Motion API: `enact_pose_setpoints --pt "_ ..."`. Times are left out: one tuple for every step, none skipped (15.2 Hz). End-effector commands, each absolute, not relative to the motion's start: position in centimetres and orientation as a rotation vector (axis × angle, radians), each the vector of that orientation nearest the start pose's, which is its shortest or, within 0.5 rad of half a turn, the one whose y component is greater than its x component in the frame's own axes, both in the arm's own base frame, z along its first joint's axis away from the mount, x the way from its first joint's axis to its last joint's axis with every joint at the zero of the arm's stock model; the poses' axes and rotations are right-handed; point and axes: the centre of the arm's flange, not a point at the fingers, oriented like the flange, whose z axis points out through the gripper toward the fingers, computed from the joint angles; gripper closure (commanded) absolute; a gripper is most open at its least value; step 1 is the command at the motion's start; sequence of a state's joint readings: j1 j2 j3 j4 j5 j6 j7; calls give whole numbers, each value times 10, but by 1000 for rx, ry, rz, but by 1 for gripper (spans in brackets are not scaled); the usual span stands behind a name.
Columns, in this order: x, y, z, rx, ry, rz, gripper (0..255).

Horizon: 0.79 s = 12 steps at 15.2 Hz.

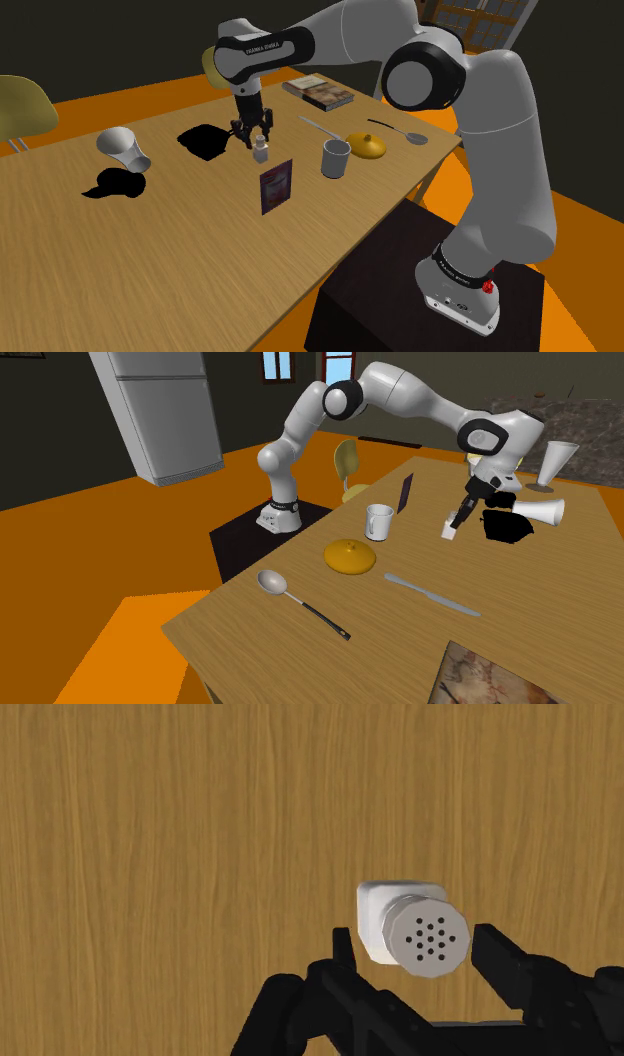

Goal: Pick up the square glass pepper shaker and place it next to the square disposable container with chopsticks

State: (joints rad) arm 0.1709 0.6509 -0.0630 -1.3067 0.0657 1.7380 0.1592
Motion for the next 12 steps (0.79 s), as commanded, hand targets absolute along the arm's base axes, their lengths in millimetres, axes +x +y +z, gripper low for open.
enact_pose_setpoints --pt "701 91 343 -3127 95 345 0" --pt "701 91 343 -3127 95 345 0" --pt "701 91 343 -3127 95 345 0" --pt "701 91 343 -3127 95 345 0" --pt "701 91 343 -3127 95 345 0" --pt "703 91 356 -3127 95 345 0" --pt "706 91 369 -3127 95 345 0" --pt "709 91 382 -3127 95 345 0" --pt "711 91 392 -3127 95 345 0" --pt "711 91 392 -3127 95 345 0" --pt "711 91 392 -3127 95 345 0" --pt "711 91 392 -3127 95 345 0"
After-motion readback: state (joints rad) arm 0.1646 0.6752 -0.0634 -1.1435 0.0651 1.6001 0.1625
